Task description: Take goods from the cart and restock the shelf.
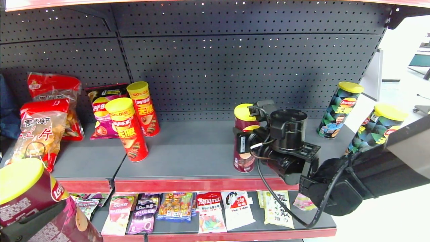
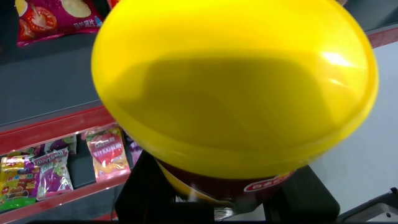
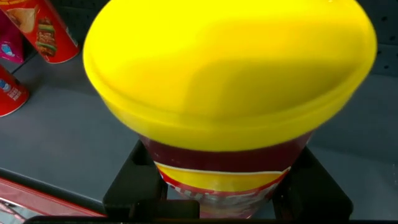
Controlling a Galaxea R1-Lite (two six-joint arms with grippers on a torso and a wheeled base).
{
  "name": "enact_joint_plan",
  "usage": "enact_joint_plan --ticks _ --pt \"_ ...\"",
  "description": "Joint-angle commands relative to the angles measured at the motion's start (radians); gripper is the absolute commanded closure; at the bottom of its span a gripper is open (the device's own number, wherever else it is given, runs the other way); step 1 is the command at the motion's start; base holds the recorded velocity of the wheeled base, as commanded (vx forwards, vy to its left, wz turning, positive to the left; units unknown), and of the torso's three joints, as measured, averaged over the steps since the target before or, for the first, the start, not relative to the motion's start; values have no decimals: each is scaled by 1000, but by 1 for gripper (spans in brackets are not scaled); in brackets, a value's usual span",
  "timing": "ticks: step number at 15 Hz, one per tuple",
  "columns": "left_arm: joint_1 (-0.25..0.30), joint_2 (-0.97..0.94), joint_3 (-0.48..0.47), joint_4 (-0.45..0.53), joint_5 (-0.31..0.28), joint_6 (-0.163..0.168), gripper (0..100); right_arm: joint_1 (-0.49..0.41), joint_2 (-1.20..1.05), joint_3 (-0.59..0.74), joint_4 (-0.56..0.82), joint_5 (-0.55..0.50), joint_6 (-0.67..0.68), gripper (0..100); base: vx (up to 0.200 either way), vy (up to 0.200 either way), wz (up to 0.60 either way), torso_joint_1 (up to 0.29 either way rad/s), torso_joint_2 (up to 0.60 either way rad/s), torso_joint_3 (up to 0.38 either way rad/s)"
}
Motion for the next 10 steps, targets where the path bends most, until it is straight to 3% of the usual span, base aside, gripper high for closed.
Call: enact_joint_plan --ticks 1,10 --pt "0 0 1 0 -1 0 100 1 2 4 -8 0 -4 100 0 0 0 0 0 0" --pt "0 6 -6 0 -1 -1 100 5 -11 15 -10 -4 -17 100 0 0 0 0 0 0"
